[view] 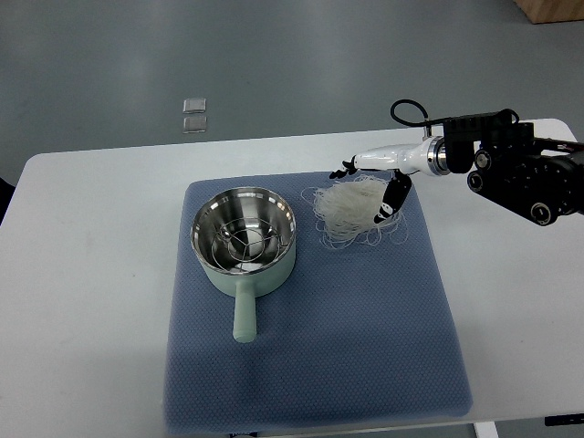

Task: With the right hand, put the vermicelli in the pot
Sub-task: 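Reach the right hand over the white vermicelli bundle and lower it, then close the right hand's fingers around the vermicelli bundle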

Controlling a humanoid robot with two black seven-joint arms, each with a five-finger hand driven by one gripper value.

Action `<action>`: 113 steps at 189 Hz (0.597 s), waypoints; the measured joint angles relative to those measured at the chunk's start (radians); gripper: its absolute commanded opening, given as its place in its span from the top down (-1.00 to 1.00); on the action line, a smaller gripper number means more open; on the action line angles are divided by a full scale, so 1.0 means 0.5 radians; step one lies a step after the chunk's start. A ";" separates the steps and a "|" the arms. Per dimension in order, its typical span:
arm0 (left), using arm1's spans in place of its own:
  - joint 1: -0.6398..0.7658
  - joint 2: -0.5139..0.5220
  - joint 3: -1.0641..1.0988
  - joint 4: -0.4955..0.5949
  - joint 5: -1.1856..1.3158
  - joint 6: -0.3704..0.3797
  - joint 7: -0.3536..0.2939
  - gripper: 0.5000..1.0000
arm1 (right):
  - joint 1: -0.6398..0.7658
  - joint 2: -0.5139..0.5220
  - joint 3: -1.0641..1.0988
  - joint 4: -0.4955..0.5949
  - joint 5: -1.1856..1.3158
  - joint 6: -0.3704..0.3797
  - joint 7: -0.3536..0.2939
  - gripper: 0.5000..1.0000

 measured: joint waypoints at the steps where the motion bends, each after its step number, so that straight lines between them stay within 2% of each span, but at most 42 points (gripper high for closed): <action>1: 0.000 0.000 0.000 0.000 0.000 0.000 0.000 -1.00 | -0.001 0.002 0.000 -0.001 0.000 -0.002 -0.001 -0.66; 45: 0.000 0.000 0.003 -0.001 0.000 0.000 0.000 -1.00 | -0.025 0.157 -0.041 -0.115 -0.001 -0.102 -0.029 -0.59; 77: 0.000 0.000 0.001 -0.001 0.000 0.000 0.001 -1.00 | -0.058 0.203 -0.091 -0.231 -0.059 -0.131 -0.054 -0.42; 86: 0.000 0.000 0.001 -0.001 0.000 0.000 0.001 -1.00 | -0.060 0.205 -0.111 -0.261 -0.080 -0.132 -0.055 -0.26; 100: 0.000 0.000 0.000 -0.001 0.000 0.000 0.001 -1.00 | -0.064 0.207 -0.130 -0.284 -0.096 -0.132 -0.055 -0.13; 106: 0.000 0.000 0.001 -0.001 0.000 0.000 0.001 -1.00 | -0.067 0.208 -0.133 -0.288 -0.099 -0.132 -0.055 0.10; 107: 0.000 0.000 0.001 -0.001 0.000 0.000 0.001 -1.00 | -0.068 0.209 -0.134 -0.288 -0.100 -0.132 -0.055 0.20; 108: 0.000 0.000 0.001 -0.001 0.000 0.000 0.001 -1.00 | -0.068 0.209 -0.134 -0.288 -0.100 -0.132 -0.055 0.21; 109: 0.000 0.000 0.001 -0.001 0.000 0.000 0.001 -1.00 | -0.068 0.209 -0.134 -0.289 -0.100 -0.132 -0.055 0.33; 112: 0.000 0.000 0.001 -0.001 0.000 0.000 0.001 -1.00 | -0.070 0.210 -0.136 -0.289 -0.101 -0.132 -0.055 0.44; 113: 0.000 0.000 0.001 -0.001 0.000 0.000 0.001 -1.00 | -0.070 0.210 -0.136 -0.290 -0.101 -0.132 -0.055 0.58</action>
